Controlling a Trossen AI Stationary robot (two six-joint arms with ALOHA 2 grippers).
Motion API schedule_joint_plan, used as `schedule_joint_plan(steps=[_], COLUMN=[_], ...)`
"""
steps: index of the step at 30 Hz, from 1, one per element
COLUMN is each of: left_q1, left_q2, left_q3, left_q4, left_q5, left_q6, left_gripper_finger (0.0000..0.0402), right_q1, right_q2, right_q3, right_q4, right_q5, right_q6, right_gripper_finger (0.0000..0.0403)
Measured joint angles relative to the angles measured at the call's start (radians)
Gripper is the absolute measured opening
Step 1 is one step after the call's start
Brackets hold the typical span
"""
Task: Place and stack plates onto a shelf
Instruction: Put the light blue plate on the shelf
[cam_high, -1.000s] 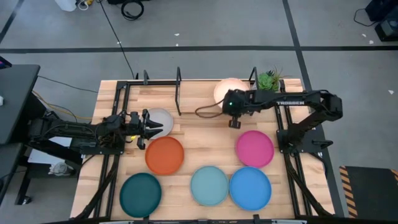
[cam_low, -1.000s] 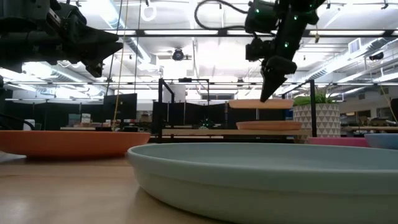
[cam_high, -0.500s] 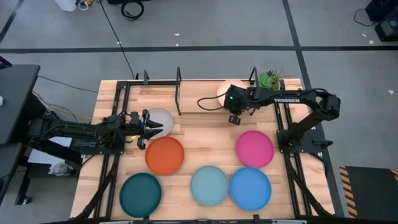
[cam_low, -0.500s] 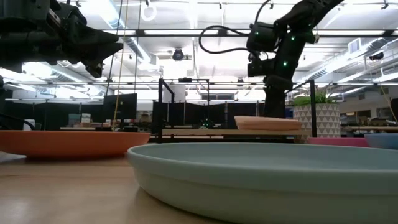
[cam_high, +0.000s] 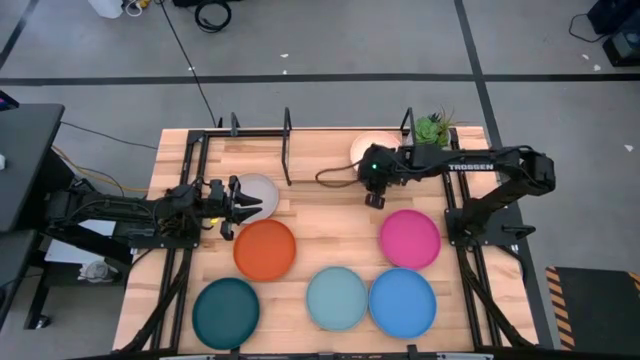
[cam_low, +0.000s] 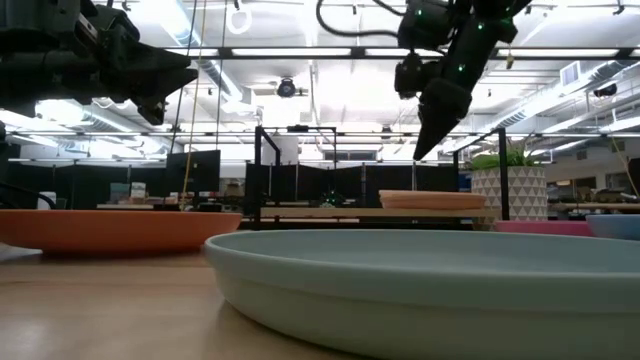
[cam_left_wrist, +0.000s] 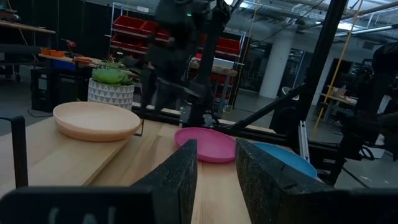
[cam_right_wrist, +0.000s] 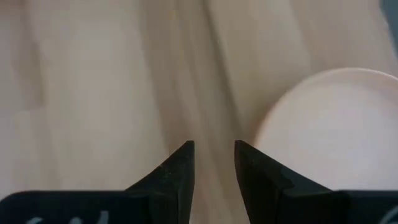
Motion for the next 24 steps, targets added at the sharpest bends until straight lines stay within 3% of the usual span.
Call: schedule_joint_plan(steps=[9, 15, 19, 24], left_q1=[0.000, 0.000, 0.000, 0.000], left_q2=[0.000, 0.000, 0.000, 0.000], left_q3=[0.000, 0.000, 0.000, 0.000], left_q4=[0.005, 0.004, 0.005, 0.006], left_q5=[0.000, 0.000, 0.000, 0.000], left_q6=[0.000, 0.000, 0.000, 0.000], left_gripper_finger=[0.0115, 0.0115, 0.0115, 0.0115], right_q1=[0.172, 0.255, 0.286, 0.320], right_q2=[0.029, 0.102, 0.173, 0.229], right_q3=[0.000, 0.000, 0.000, 0.000], right_q4=[-0.022, -0.112, -0.207, -0.249], right_q5=[0.046, 0.039, -0.061, -0.145], right_q6=[0.084, 0.294, 0.448, 0.490], right_gripper_finger=[0.0119, 0.0119, 0.0119, 0.0119])
